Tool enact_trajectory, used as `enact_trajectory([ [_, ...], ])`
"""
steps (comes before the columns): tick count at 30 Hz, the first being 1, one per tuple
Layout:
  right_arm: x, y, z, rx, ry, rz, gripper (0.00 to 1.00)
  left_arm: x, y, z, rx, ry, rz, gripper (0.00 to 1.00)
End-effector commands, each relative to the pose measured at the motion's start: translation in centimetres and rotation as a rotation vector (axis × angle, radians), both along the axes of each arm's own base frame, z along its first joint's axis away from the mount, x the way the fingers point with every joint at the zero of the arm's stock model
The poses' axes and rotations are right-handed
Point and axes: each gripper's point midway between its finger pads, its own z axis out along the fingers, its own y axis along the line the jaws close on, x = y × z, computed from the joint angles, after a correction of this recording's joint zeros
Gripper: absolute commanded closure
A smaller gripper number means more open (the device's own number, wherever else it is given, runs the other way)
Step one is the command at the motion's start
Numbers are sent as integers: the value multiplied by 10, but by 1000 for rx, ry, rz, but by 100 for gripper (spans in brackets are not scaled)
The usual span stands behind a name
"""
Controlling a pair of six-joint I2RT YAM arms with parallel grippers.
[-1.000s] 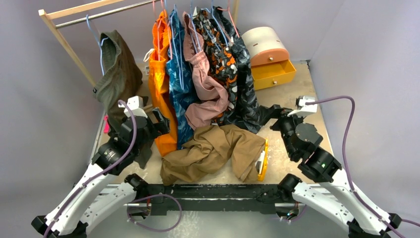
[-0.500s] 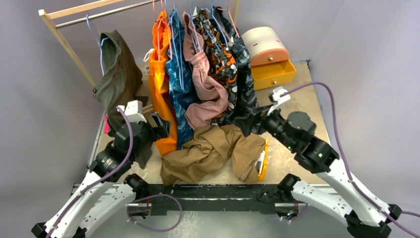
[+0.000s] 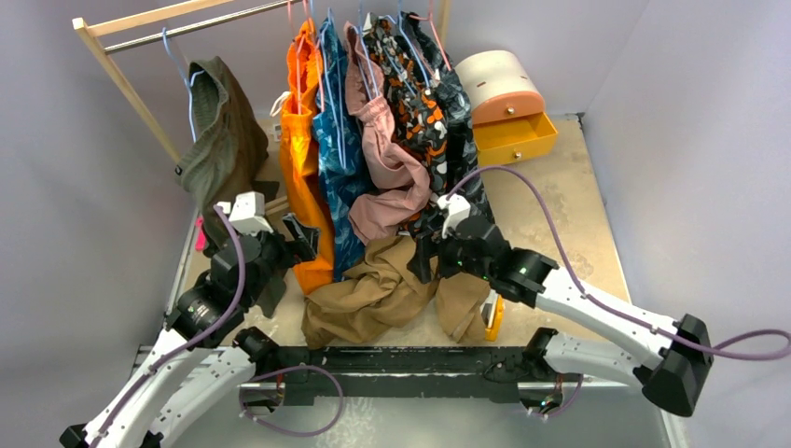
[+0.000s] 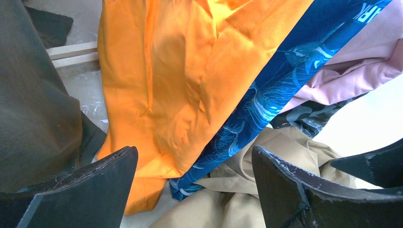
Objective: Place the shorts on the hanger
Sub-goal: Adjust the shorts at the center of the board.
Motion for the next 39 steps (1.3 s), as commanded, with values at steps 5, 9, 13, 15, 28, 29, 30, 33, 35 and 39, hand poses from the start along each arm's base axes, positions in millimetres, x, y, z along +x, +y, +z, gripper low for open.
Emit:
enact_trajectory([
  [5,18,20,-10,51,-11,-107,14,3,0,15,-23,-65,2,11],
  [9,15,33,-21,41,18,-73,24,3,-1,15,-23,-62,-2,12],
  [13,11,41,-23,20,31,-39,60,0,0,19,-33,-73,-6,12],
  [15,11,37,-8,19,7,-44,86,-4,-1,26,-45,-80,-23,12],
  [28,-53,15,309,504,-506,286,100,-31,-5,142,-213,-275,-124,12],
  [29,-58,13,316,529,-527,298,100,-30,-3,143,-213,-281,-114,12],
  [30,-59,11,317,544,-538,298,100,-30,-1,142,-212,-281,-104,12],
  [33,-55,11,282,506,-467,270,100,-28,1,133,-201,-266,-89,12],
  [35,-38,4,245,423,-414,169,100,-27,1,125,-191,-250,-84,12],
  [39,-5,-21,152,216,-256,-101,100,-23,-1,106,-172,-215,-77,12],
])
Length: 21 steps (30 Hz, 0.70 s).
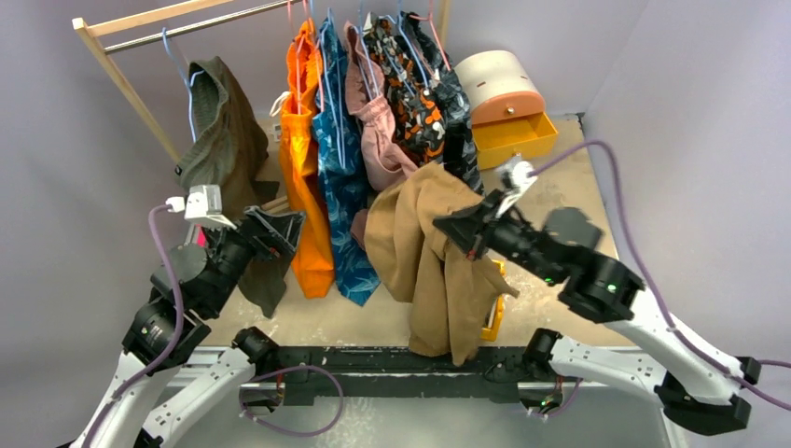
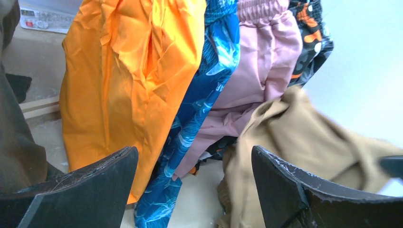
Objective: Place the shorts on the hanger
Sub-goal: Adjust the shorts at the center of the board.
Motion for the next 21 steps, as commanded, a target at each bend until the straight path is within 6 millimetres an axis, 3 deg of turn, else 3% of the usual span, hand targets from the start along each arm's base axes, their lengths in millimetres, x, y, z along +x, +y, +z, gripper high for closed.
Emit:
enact_trajectory([
  [1,41,-25,-116,-224,269,-317,100,5,-2,-15,12,18,8,12],
  [2,41,-31,-132,-248,316,-358,98,5,-3,-19,15,27,7,12],
  [3,40,-35,-142,-271,344,-375,88,6,-4,-24,21,40,5,12],
  [5,35,-38,-147,-287,350,-360,56,7,-4,-34,32,58,6,12],
  [7,30,-38,-140,-287,322,-321,36,8,-5,-42,41,73,7,12],
  [12,23,-18,-121,-330,207,-166,30,11,-5,-59,72,107,18,12],
  [16,6,9,-139,-383,225,17,25,11,-4,-74,89,131,22,13],
  [21,14,10,-175,-503,285,-17,18,10,-1,-84,90,142,34,12],
])
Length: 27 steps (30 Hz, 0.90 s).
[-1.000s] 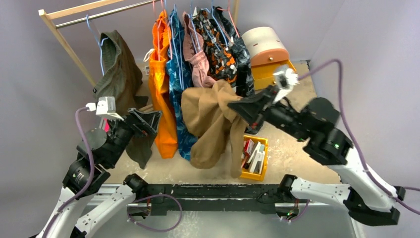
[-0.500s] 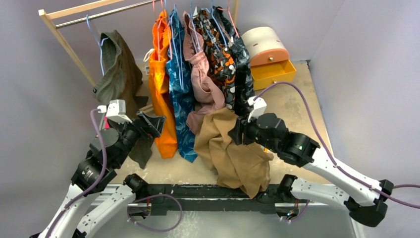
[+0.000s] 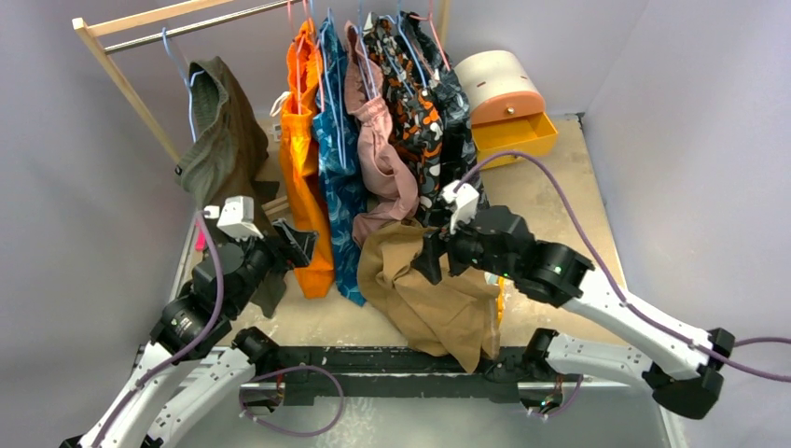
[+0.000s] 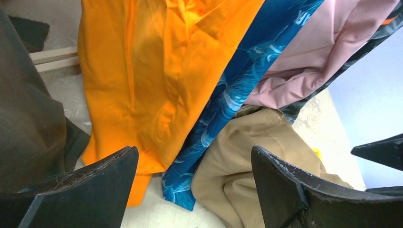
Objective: Place the shorts on the hanger
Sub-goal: Adjust the shorts at the center of the board.
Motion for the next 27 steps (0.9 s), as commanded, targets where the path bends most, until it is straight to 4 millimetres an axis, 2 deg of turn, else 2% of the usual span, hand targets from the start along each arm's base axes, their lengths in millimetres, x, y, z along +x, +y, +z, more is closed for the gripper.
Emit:
enact_trajectory([
  [1,4,7,-25,-103,18,29,17,1,4,2,-20,-23,28,12],
  [6,12,18,-47,-164,23,14,13,4,5,-2,-19,-17,43,12],
  [13,22,31,-90,-320,39,-11,14,4,6,-3,-19,-17,52,12],
  [14,22,35,-91,-324,37,1,18,4,7,-2,-23,-23,53,12],
  [15,19,42,-91,-315,42,33,30,4,8,-1,-24,-26,55,12],
  [17,12,59,-80,-277,34,108,63,3,9,-1,-25,-28,59,12],
  [19,-3,80,-52,-198,5,221,95,3,11,0,-26,-32,68,12],
  [20,-12,88,-34,-147,-10,276,100,3,12,1,-26,-34,75,12],
  [23,-47,108,61,122,-115,462,100,2,19,4,-33,-50,107,12],
  [25,-65,104,120,288,-192,529,100,1,28,8,-46,-67,149,13],
  [27,-67,93,164,391,-267,502,100,-4,40,14,-74,-96,193,13],
])
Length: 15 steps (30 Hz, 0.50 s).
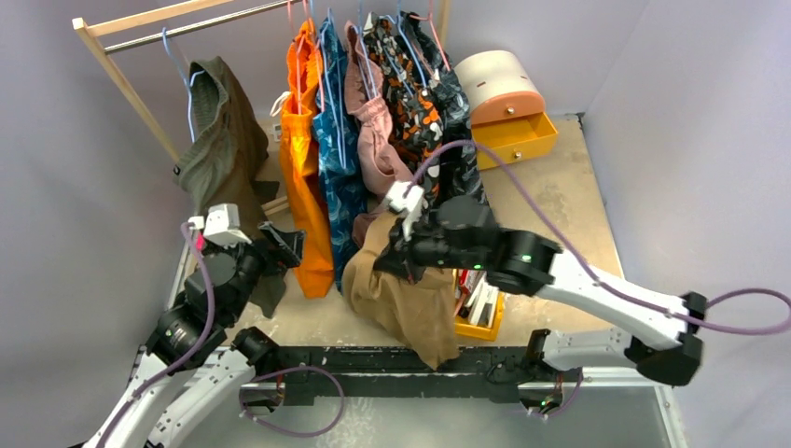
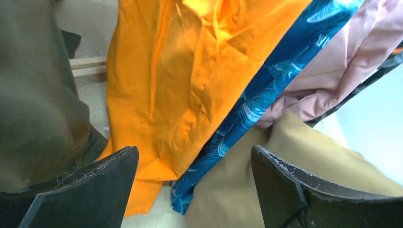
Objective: Place the shorts on the hanger
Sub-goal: Adjust the shorts at the center of the board.
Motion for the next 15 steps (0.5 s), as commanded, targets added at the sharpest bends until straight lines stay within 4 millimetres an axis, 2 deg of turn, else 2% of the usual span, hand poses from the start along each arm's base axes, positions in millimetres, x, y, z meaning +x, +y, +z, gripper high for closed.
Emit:
enact_trajectory([
  [1,-27,-13,168,471,-197,102,100,-5,26,23,-82,-96,120,13],
  [2,-21,-21,177,490,-216,47,100,-7,30,25,-96,-108,136,13],
  [4,4,-39,167,485,-213,-139,100,-12,38,29,-125,-136,165,13],
  [6,39,-65,138,414,-203,-398,100,-15,44,32,-144,-152,183,13],
  [8,63,-91,99,306,-158,-616,100,-16,46,32,-149,-155,190,13],
  [11,79,-126,41,134,-84,-840,100,-13,43,29,-138,-138,187,13],
  [12,81,-136,26,100,-50,-899,92,-12,42,28,-131,-131,185,13],
  [14,78,-149,3,40,-20,-935,52,-10,40,26,-118,-117,182,13],
  [15,75,-156,-6,13,-8,-947,39,-9,38,24,-112,-110,179,13],
])
